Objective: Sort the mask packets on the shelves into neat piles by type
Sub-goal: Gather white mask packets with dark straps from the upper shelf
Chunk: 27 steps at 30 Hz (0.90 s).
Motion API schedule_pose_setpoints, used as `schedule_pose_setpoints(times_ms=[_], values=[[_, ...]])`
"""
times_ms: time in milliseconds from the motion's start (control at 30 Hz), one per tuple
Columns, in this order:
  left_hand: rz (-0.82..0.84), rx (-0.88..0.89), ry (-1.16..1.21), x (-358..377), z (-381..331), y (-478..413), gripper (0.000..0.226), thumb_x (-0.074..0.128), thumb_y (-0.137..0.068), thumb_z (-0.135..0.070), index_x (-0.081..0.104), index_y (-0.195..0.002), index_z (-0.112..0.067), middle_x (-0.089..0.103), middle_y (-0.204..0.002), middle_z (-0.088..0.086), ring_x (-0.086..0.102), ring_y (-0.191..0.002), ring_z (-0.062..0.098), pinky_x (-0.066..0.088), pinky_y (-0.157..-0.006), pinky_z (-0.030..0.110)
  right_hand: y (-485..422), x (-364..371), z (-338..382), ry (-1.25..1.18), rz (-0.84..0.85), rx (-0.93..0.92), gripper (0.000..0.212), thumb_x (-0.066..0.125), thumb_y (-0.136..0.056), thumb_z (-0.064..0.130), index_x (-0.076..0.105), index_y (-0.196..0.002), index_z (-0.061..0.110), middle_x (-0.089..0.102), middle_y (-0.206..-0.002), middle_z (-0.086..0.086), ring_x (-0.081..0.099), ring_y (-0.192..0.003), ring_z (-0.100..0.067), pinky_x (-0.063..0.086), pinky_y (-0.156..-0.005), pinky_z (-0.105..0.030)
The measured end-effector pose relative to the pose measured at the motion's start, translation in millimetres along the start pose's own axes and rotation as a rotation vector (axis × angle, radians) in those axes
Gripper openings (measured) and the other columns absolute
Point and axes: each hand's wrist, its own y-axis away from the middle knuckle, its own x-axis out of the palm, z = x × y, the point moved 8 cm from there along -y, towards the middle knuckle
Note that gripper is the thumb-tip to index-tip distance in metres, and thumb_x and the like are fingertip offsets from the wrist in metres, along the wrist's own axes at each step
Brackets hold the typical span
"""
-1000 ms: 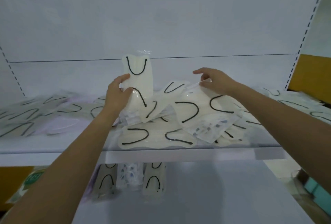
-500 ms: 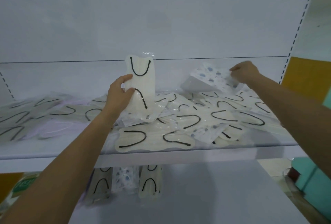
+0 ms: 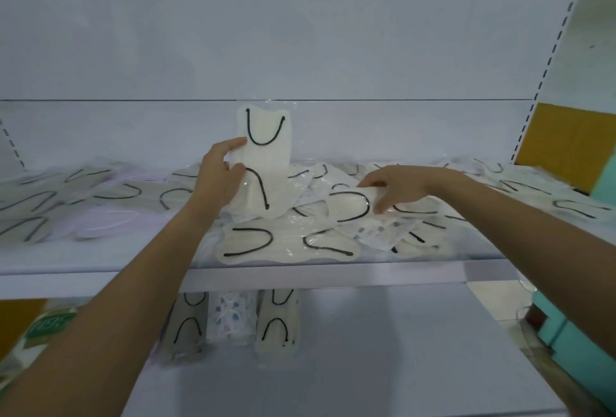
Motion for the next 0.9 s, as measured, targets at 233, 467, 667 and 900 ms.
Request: schedule_pose_setpoints(times_ms=[233,467,667,900], values=[[-0.01,-0.016,0.128,-9.0,3.6,5.0,0.033,0.051,-0.095,-0.022,0.051,-0.128,-0.024,0.044,-0.136,-0.005,0.048,-0.118,0.012,0.042,-0.101,0.026,6.2,-56.4,20.1,-1.015,-0.434,-0.172,0.014,0.063,-0.085,0.008,0.053,-0.083,0.018,0.057,-0.078,0.002,0.053,-0.069,-0.014,0.043,-0.061,-0.02],[-0.031,0.039,0.126,5.3,-9.7,13.5,0.041,0.057,-0.091,-0.014,0.046,-0.13,-0.014,0.043,-0.131,-0.002,0.043,-0.116,0.005,0.034,-0.093,0.011,-41.2,-24.1,110.1,-1.259,-0.469,-0.051,0.029,0.071,-0.081,0.021,0.059,-0.099,0.002,0.06,-0.087,-0.008,0.061,-0.072,-0.018,0.051,-0.067,-0.03],[-0.217,0.081,0.133,-62.4,15.4,4.4,0.061,0.051,-0.089,0.004,0.029,-0.143,-0.015,0.036,-0.139,0.002,0.036,-0.124,0.01,0.043,-0.093,0.018,-59.6,0.7,82.8,-0.393,-0.337,0.28,0.088,0.061,-0.084,0.049,0.017,-0.142,-0.001,0.042,-0.139,-0.016,0.043,-0.126,-0.033,0.039,-0.1,-0.039],[-0.272,0.006,-0.027,-83.1,35.1,4.7,0.039,0.039,-0.095,-0.002,0.046,-0.132,-0.008,0.037,-0.14,0.007,0.035,-0.13,0.014,0.026,-0.103,0.014,-69.1,6.0,86.3,-0.517,-0.414,0.196,0.052,0.052,-0.087,0.005,0.032,-0.135,0.004,0.05,-0.117,-0.017,0.049,-0.116,-0.032,0.04,-0.096,-0.034]])
